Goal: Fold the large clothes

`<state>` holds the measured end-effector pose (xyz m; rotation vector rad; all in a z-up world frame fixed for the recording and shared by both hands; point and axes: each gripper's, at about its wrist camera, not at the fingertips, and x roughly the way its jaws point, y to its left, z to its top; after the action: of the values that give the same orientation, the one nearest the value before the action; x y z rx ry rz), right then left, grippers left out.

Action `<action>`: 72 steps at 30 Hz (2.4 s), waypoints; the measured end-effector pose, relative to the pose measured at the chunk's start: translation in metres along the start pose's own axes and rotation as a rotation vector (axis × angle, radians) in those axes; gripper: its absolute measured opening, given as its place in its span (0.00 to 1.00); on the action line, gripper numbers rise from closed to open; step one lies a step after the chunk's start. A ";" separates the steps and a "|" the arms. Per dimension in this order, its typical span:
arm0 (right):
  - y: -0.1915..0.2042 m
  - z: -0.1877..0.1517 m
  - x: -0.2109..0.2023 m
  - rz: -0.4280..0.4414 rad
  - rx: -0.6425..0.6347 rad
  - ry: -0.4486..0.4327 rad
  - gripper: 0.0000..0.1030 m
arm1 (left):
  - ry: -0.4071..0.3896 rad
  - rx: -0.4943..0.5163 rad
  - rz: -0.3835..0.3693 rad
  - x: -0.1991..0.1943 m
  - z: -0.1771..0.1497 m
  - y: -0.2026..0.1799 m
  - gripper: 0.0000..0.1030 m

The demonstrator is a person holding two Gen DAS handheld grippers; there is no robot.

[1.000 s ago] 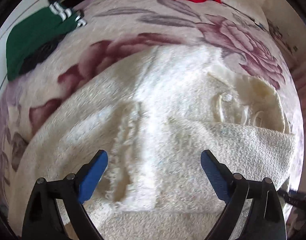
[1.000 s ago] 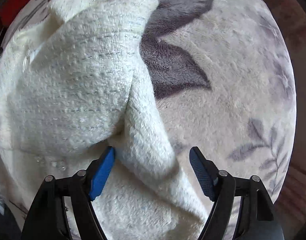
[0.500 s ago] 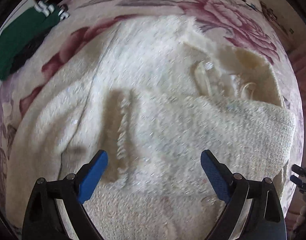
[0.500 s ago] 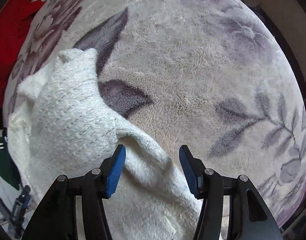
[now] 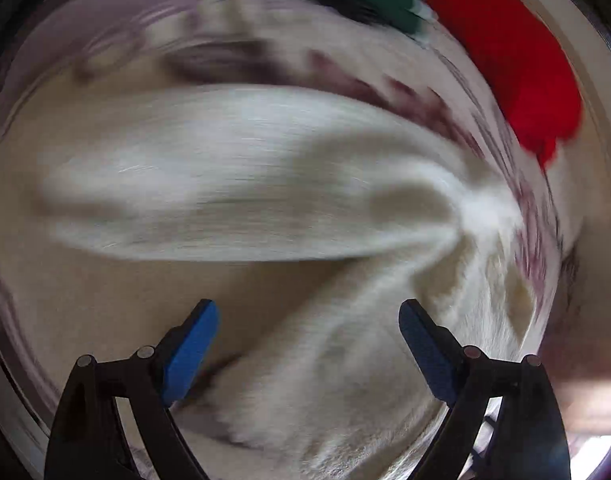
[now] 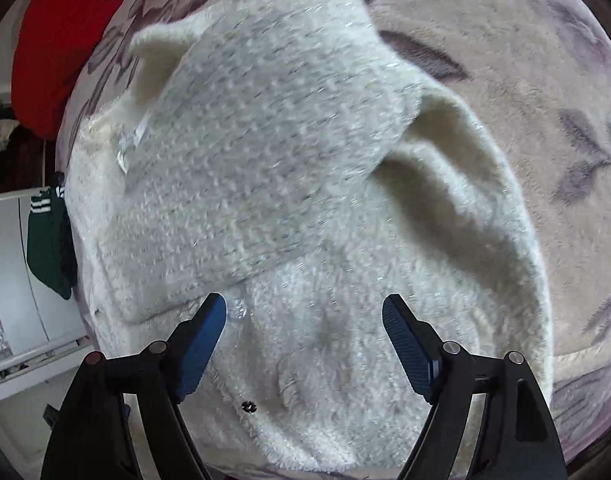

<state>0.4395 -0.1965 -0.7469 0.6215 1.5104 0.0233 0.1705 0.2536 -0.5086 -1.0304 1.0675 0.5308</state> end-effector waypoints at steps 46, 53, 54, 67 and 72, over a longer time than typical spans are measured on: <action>-0.123 0.035 -0.088 -0.130 0.130 -0.226 0.94 | 0.079 1.133 -0.098 0.123 -0.249 -0.377 0.16; -0.166 0.044 -0.120 -0.059 0.154 -0.288 0.94 | 0.122 1.169 -0.106 0.099 -0.246 -0.366 0.86; -0.165 0.047 -0.122 -0.039 0.153 -0.293 0.94 | 0.114 1.157 -0.103 0.099 -0.236 -0.365 0.86; -0.049 0.118 -0.058 0.056 -0.074 -0.089 0.85 | -0.141 0.850 0.334 0.113 0.010 -0.272 0.86; -0.013 0.113 -0.078 0.061 -0.180 -0.176 0.07 | -0.113 0.840 0.357 0.154 0.040 -0.285 0.86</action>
<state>0.5328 -0.2788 -0.6878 0.5109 1.3024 0.1467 0.4774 0.1426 -0.5218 -0.0718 1.2171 0.3556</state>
